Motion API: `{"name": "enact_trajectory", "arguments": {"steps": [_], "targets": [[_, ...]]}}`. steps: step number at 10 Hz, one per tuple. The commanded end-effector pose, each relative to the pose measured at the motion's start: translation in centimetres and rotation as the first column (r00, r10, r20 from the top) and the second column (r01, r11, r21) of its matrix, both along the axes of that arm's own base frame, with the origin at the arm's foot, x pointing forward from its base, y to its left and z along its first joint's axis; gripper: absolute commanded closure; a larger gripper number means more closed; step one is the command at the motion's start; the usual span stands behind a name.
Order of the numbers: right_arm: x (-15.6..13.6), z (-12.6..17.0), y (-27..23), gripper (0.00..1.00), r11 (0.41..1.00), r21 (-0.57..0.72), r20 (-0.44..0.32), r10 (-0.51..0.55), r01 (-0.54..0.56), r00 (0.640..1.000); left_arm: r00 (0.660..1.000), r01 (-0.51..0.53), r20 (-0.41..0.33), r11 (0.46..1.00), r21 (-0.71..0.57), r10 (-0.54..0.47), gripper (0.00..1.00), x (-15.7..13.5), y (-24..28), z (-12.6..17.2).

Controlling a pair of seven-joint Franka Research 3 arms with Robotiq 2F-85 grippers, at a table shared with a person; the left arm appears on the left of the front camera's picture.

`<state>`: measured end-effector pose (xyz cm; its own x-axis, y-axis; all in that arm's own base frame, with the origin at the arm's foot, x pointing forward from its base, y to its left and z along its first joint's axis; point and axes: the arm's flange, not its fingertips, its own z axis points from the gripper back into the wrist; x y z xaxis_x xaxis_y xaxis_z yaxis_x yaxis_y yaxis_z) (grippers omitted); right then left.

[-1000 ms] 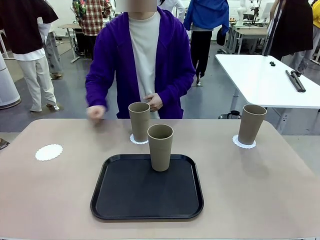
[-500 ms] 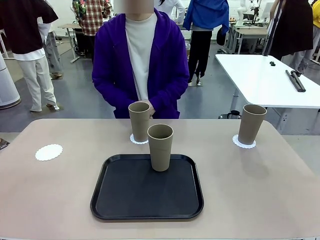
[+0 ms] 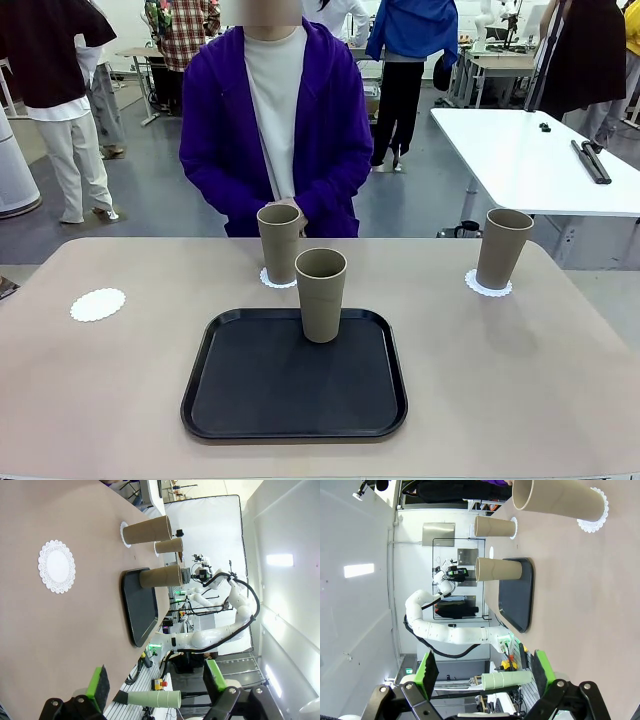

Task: Place coasters on the table and set cups on them.
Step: Take one Reusable plastic cup from the Flat Tray and place it on a coaster set by the human.

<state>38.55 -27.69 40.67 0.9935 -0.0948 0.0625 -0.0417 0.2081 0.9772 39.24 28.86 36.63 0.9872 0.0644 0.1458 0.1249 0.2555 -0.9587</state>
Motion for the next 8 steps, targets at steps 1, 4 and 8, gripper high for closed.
{"name": "enact_trajectory", "arguments": {"steps": [1, 4, 8], "targets": [[0.0, 0.0, 0.1, 0.0, 1.0, 0.004, -0.002, -0.007, 0.007, 1.0, 0.997, 0.026, 0.073, 0.998, 0.063, -0.031, 0.0, 0.2, -1.4, 1.5], [0.0, 0.0, 0.1, 0.0, 1.0, 0.004, -0.002, -0.007, 0.007, 1.0, 0.983, 0.06, 0.146, 0.942, 0.331, -0.114, 0.0, 2.3, -12.1, 7.9], [0.0, 0.0, 0.1, 0.0, 1.0, 0.004, -0.002, -0.007, 0.007, 1.0, 0.952, 0.142, 0.102, 0.71, 0.69, -0.289, 0.0, 4.1, -25.7, 10.8]]}}
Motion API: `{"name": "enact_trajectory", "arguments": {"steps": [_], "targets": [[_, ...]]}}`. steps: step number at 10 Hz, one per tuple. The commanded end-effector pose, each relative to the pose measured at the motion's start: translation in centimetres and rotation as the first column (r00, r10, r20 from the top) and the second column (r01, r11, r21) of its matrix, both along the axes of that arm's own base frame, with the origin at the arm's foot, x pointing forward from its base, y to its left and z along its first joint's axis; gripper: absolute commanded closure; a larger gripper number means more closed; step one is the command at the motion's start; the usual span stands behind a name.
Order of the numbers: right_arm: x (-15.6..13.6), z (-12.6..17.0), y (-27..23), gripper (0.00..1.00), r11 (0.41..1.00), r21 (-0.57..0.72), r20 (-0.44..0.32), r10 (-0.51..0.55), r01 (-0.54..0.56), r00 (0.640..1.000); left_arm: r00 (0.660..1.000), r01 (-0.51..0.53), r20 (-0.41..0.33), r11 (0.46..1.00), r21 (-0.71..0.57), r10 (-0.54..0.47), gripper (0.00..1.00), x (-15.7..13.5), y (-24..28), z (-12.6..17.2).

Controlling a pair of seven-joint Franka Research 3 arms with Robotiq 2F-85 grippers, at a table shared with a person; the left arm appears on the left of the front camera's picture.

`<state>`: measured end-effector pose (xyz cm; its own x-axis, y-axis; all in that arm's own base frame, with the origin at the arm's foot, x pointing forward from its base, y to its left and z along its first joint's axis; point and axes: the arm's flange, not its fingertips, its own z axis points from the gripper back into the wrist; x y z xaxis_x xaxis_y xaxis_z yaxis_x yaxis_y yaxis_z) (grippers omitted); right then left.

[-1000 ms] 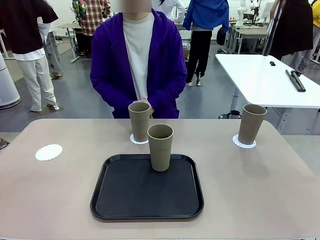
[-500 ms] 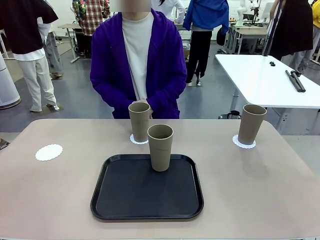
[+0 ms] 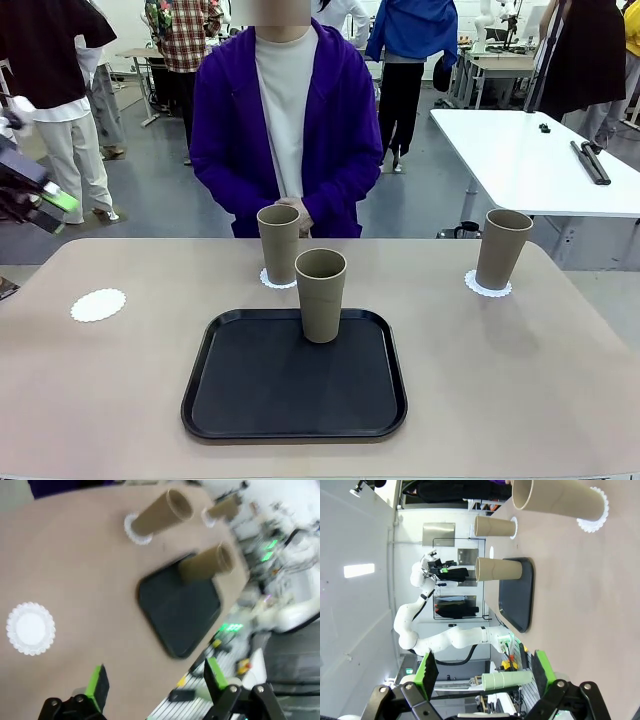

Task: Place coasters on the table and set cups on them.
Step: Take one Reusable plastic cup from the Flat Tray and place it on a coaster set by the human.

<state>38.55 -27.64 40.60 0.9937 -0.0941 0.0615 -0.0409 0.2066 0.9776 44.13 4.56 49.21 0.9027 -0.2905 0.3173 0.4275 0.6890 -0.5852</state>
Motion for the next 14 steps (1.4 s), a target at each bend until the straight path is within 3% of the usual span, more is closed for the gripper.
{"name": "enact_trajectory", "arguments": {"steps": [1, 3, 5, 7, 10, 14], "targets": [[0.0, 0.1, 0.0, 0.0, 1.0, 0.003, -0.001, -0.007, 0.007, 1.0, 0.999, 0.038, 0.004, 0.968, 0.248, -0.04, 0.0, -1.4, -4.1, -1.9], [0.0, 0.1, 0.0, 0.0, 1.0, 0.003, -0.001, -0.007, 0.007, 1.0, 0.983, 0.134, 0.061, 0.912, 0.388, -0.171, 0.0, -3.3, -9.4, -2.0], [0.0, 0.1, 0.0, 0.0, 1.0, 0.003, -0.001, -0.007, 0.007, 1.0, 0.963, 0.214, 0.055, 0.873, 0.438, -0.263, 0.0, -4.3, -12.8, -1.9], [0.0, 0.1, 0.0, 0.0, 1.0, 0.003, -0.001, -0.007, 0.007, 1.0, 0.959, 0.221, 0.05, 0.851, 0.477, -0.278, 0.0, -3.9, -13.7, -2.2], [0.0, 0.1, 0.0, 0.0, 1.0, 0.003, -0.001, -0.007, 0.007, 1.0, 0.958, 0.235, 0.046, 0.864, 0.446, -0.284, 0.0, -3.0, -13.0, -2.4], [0.0, 0.1, 0.0, 0.0, 1.0, 0.003, -0.001, -0.007, 0.007, 1.0, 0.952, 0.251, 0.045, 0.854, 0.455, -0.303, 0.0, -4.0, -13.8, -2.2]]}}
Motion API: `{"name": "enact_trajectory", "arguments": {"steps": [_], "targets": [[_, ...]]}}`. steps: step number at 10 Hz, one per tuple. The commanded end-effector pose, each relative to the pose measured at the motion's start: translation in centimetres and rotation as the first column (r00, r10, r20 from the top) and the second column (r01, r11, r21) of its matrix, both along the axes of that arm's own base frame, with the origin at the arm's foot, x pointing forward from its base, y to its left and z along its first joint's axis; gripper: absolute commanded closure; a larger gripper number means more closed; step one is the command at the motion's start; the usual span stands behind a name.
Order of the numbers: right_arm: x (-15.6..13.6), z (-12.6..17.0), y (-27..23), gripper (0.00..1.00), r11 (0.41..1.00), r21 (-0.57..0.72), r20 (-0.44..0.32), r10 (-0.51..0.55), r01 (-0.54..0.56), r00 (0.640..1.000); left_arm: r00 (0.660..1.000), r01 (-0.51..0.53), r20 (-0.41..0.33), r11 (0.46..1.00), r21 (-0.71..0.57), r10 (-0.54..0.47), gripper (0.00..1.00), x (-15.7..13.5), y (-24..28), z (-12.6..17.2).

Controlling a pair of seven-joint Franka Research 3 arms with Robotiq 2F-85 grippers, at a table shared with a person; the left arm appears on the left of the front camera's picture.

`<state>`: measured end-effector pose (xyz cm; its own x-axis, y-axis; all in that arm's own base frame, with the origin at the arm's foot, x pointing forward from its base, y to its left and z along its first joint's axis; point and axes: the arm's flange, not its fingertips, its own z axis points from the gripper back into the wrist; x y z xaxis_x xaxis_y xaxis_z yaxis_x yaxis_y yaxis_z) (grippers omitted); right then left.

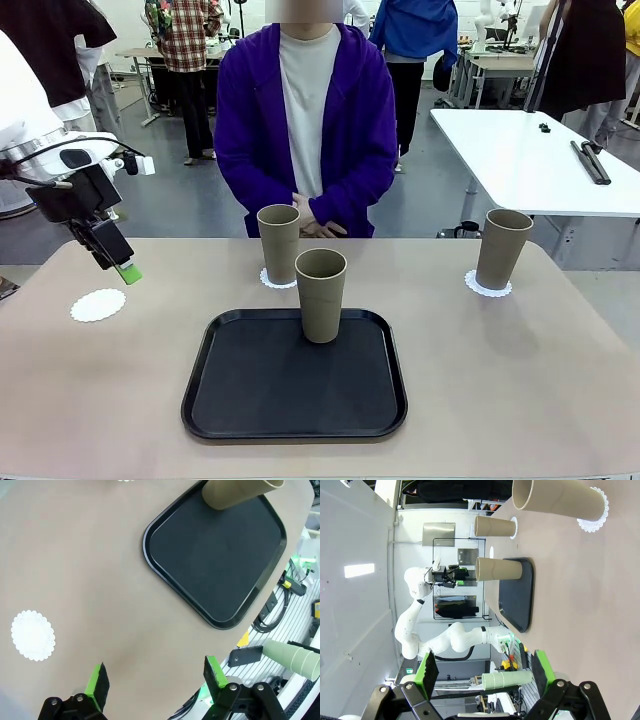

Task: Place coasters on the table and set cups on them.
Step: Take one Reusable plastic cup from the Flat Tray and place it on a coaster set by the human.

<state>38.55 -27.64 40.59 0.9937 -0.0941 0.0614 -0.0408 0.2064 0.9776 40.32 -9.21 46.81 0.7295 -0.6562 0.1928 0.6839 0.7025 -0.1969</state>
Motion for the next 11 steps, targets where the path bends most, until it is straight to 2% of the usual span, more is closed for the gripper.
{"name": "enact_trajectory", "arguments": {"steps": [1, 5, 6, 7, 9, 11], "targets": [[0.0, 0.1, 0.0, 0.0, 1.0, 0.003, -0.001, -0.007, 0.007, 1.0, 1.0, -0.003, 0.005, 1.0, 0.008, 0.003, 0.0, -0.2, 0.0, 0.2], [0.0, 0.1, 0.0, 0.0, 1.0, 0.003, -0.001, -0.007, 0.007, 1.0, 1.0, 0.003, 0.0, 1.0, -0.001, -0.003, 0.0, 0.0, -0.1, 0.0], [0.0, 0.1, 0.0, 0.0, 1.0, 0.003, -0.001, -0.007, 0.007, 1.0, 0.997, 0.078, -0.017, 0.996, -0.031, -0.079, 0.0, 2.2, -2.0, -0.2], [0.0, 0.1, 0.0, 0.0, 1.0, 0.003, -0.001, -0.007, 0.007, 1.0, 0.982, 0.186, 0.02, 0.982, -0.018, -0.185, 0.0, 4.1, -4.3, -0.1], [0.0, 0.1, 0.0, 0.0, 1.0, 0.003, -0.001, -0.007, 0.007, 1.0, 0.945, 0.32, 0.085, 0.947, -0.02, -0.317, 0.0, 4.8, -7.6, -2.1], [0.0, 0.1, 0.0, 0.0, 1.0, 0.003, -0.001, -0.007, 0.007, 1.0, 0.901, 0.421, 0.114, 0.907, -0.008, -0.417, 0.0, 6.9, -10.4, -2.2]]}}
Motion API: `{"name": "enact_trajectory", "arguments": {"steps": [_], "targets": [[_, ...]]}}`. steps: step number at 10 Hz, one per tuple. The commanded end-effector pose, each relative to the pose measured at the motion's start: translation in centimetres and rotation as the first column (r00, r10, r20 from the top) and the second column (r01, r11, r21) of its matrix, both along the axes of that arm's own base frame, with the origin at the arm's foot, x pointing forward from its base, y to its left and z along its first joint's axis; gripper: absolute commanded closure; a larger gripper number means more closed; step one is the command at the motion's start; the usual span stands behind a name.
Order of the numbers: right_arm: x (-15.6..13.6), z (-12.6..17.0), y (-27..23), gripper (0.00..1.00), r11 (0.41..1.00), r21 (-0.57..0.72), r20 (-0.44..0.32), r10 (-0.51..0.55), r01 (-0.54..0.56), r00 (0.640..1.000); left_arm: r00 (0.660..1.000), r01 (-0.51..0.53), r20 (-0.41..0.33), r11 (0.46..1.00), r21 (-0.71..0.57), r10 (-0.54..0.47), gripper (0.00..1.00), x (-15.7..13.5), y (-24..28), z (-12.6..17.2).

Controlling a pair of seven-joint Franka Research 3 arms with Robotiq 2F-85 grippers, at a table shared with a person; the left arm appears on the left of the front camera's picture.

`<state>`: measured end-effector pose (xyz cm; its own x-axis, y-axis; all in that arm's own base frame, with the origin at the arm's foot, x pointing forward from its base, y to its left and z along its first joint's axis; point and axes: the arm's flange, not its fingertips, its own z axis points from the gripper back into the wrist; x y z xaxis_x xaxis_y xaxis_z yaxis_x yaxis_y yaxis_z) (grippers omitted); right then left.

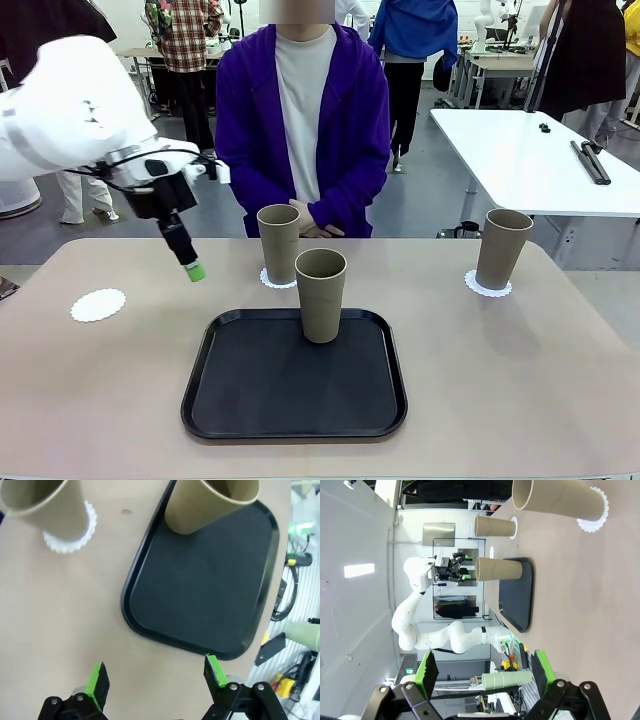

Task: Place coasters on the table and set cups on them.
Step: Take one Reusable plastic cup from the Flat Tray and place it on a coaster set by the human.

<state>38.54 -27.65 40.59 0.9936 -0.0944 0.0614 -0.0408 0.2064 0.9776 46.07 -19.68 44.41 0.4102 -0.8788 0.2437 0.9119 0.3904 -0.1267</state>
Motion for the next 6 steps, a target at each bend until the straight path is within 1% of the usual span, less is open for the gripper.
{"name": "enact_trajectory", "arguments": {"steps": [1, 3, 4, 6], "targets": [[0.0, 0.1, 0.0, 0.0, 1.0, 0.003, -0.001, -0.007, 0.007, 1.0, 0.996, 0.082, 0.037, 0.996, -0.043, -0.08, 0.0, 1.3, -0.8, -0.4], [0.0, 0.1, 0.0, 0.0, 1.0, 0.003, -0.001, -0.007, 0.007, 1.0, 0.988, 0.147, 0.045, 0.988, -0.045, -0.145, 0.0, 1.6, -2.6, -0.9], [0.0, 0.1, 0.0, 0.0, 1.0, 0.003, -0.001, -0.007, 0.007, 1.0, 0.989, 0.146, 0.031, 0.988, -0.044, -0.144, 0.0, 1.5, -3.2, -1.1], [0.0, 0.1, 0.0, 0.0, 1.0, 0.003, -0.001, -0.007, 0.007, 1.0, 0.988, 0.155, 0.026, 0.987, -0.039, -0.154, 0.0, 1.0, -3.7, -1.3]]}}
